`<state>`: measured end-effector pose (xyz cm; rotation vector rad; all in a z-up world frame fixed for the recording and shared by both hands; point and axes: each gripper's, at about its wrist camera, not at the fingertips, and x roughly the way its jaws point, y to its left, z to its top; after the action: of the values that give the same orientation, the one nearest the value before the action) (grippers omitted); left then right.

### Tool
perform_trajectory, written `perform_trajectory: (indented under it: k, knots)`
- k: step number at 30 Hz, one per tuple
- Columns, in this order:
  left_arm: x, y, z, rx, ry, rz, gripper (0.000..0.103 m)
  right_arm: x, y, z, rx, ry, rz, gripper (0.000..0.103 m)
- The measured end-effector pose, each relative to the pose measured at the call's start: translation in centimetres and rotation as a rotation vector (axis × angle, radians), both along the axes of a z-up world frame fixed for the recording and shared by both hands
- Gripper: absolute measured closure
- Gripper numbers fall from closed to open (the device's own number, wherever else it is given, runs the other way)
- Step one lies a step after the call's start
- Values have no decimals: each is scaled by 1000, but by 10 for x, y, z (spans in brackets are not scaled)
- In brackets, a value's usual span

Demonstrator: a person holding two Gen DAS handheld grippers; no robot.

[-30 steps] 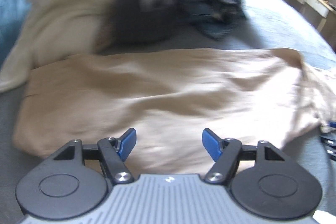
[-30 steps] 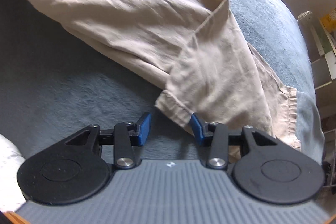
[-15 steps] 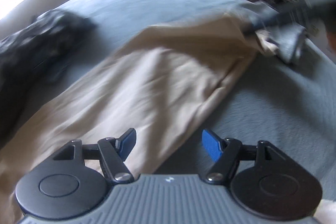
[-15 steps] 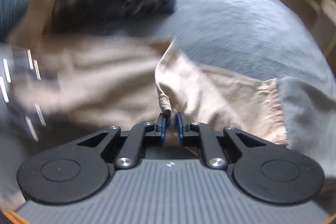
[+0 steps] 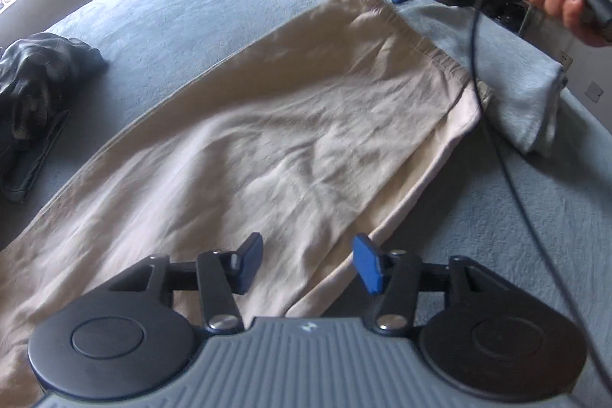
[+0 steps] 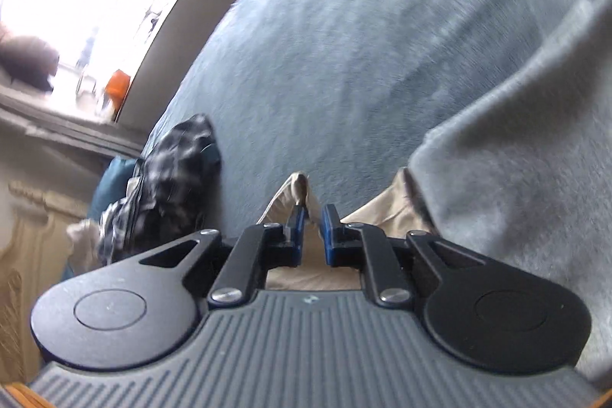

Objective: Fold clothes
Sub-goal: 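Pinch the beige trouser leg hem with the right gripper and pull it taut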

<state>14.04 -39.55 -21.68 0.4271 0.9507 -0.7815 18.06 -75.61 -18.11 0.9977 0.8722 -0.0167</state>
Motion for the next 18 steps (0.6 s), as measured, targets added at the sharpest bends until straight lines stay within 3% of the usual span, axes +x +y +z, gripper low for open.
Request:
perform_trajectory:
  k: [4,8,12,18]
  knots:
    - [-3,-4,-5,16,-4,-34,58,-7,-21,-31,84,52,-102,89]
    - [-9,-7,-11,47,-19,-70,63,-28,-25,-39,109,64,-117,84]
    - [-12,-8,-12,54,-27,-74,70,-42,-12,-28,-43,104,-7,82]
    - [-12,-1,-3,15,-13,-51,70,-40,12,-18,-237,156,108,82]
